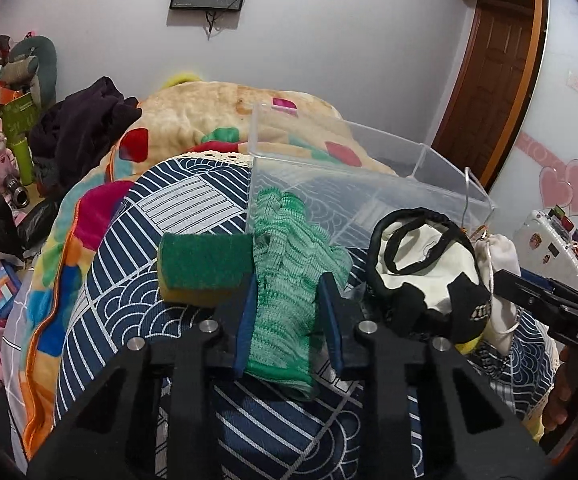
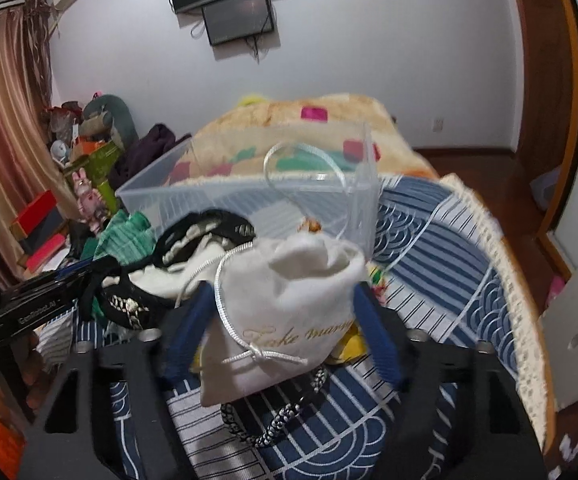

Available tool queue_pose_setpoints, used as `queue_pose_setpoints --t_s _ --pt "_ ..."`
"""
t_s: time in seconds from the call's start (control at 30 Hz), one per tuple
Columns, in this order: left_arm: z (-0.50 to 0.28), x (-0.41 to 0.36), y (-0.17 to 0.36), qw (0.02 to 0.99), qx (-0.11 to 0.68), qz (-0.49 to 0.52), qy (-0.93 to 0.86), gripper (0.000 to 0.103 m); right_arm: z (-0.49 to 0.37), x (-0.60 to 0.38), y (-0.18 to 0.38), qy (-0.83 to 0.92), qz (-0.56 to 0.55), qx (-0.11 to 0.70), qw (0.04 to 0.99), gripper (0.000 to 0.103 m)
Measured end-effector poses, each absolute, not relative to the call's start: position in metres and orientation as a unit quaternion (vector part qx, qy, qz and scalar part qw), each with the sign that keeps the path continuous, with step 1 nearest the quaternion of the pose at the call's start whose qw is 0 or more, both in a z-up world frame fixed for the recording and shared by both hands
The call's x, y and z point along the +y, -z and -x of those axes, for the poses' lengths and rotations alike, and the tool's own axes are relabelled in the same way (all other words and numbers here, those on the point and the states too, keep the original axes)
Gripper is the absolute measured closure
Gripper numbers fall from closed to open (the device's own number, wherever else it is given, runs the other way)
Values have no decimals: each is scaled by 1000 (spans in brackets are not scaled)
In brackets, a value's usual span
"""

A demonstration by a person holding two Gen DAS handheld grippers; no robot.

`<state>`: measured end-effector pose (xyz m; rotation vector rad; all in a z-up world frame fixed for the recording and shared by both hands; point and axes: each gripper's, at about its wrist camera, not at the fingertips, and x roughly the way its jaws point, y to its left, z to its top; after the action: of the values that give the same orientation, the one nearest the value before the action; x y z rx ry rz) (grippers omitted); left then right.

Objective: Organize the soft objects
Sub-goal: 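Grasp the green glove with the left tool while the right grasps the white pouch, then lower the glove into the box with the left tool while the right drops the pouch in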

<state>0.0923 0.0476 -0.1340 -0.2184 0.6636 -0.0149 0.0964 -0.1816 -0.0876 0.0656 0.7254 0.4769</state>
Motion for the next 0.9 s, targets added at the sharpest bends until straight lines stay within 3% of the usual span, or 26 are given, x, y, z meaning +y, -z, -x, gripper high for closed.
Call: queue_pose_setpoints --t_s 0.1,0.13,0.27,0.9 --pt "-91 47 135 940 325 106 2 86 -98 -183 90 -229 -34 358 905 54" --pt "-91 48 135 939 325 108 2 93 -98 -184 90 -227 -32 360 904 62" --pt "-85 48 130 942 317 115 13 98 -96 -186 88 -228 -27 361 904 89" --pt "-70 40 41 973 207 92 31 99 -70 -202 7 -238 -40 220 945 91"
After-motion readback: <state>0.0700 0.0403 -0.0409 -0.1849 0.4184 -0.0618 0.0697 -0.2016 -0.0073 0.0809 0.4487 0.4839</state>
